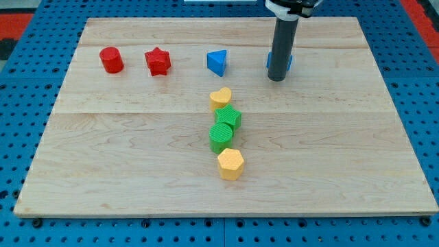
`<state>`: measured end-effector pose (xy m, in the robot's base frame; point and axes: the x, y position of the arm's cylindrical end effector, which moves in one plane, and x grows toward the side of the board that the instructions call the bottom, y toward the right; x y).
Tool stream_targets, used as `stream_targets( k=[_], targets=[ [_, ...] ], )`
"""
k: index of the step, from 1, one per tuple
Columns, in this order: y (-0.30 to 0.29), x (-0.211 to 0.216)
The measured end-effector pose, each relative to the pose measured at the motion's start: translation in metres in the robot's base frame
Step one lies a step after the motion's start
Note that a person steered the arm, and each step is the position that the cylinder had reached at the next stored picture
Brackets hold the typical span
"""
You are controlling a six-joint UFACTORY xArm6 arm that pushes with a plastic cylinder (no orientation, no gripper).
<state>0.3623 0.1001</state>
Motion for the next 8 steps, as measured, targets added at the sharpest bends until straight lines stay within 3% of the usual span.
stream_targets(
  k=[3, 4, 5, 6, 8],
  targets=[
    [0.004, 0.012],
    [-0.021, 0.065],
    [-0.013, 0.091],
    [-0.081, 0.113],
    [-0.140, 0.102]
  ],
)
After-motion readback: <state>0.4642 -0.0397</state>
